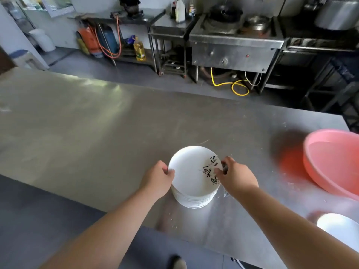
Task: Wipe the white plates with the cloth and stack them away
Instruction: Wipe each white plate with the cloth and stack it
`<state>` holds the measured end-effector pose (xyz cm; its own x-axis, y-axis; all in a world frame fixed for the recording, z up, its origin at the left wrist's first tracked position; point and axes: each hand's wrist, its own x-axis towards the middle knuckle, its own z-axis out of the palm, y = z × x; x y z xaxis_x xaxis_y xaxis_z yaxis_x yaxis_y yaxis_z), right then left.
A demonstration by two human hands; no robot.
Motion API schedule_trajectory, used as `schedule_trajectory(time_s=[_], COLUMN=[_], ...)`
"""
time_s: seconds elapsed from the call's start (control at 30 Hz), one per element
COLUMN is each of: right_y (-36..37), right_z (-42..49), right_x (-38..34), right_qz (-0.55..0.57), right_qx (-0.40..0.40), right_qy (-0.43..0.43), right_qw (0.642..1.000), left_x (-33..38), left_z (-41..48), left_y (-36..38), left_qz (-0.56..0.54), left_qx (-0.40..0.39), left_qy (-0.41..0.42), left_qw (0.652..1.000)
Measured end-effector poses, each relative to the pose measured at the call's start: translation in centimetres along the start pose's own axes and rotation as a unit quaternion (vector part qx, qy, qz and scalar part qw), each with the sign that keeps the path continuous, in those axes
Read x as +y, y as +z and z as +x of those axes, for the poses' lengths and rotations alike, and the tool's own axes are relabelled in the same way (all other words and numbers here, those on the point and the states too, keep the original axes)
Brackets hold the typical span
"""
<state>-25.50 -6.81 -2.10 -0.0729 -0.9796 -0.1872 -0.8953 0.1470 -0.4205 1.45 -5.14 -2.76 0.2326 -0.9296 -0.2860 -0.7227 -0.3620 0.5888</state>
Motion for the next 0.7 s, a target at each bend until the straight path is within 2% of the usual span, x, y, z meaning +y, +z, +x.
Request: schedule_trajectory(time_s=[0.2, 0.3, 0.5, 0.7], right_y=[-0.3, -0.7, -4.3, -5.2], right_z=[-0.4, -1.0, -3.2, -7.5], right_x=[-0.2, 0.1, 4.1, 12.1], right_qz=[-0.001, 0.096, 0.286, 0.267], right_qx=[0.012, 0.005, 0.026, 0.099], right_qy=[0.024, 0.053, 0.120, 0.186], right_qw=[1.000, 0.994, 0.950, 0.940], left_x=[2.0, 3.2, 7.8, 11.7], left_z=[0.2, 0.0, -2.0, -5.9], left_y=[-0.6, -1.0, 0.6, 6.5], left_qz=[0.133, 0.158, 0.097, 0.023], left_qx=[0.015, 0.023, -0.002, -0.102], left_qy=[0.026, 0.048, 0.131, 0.193], left_qw=[0.991, 0.986, 0.987, 0.976])
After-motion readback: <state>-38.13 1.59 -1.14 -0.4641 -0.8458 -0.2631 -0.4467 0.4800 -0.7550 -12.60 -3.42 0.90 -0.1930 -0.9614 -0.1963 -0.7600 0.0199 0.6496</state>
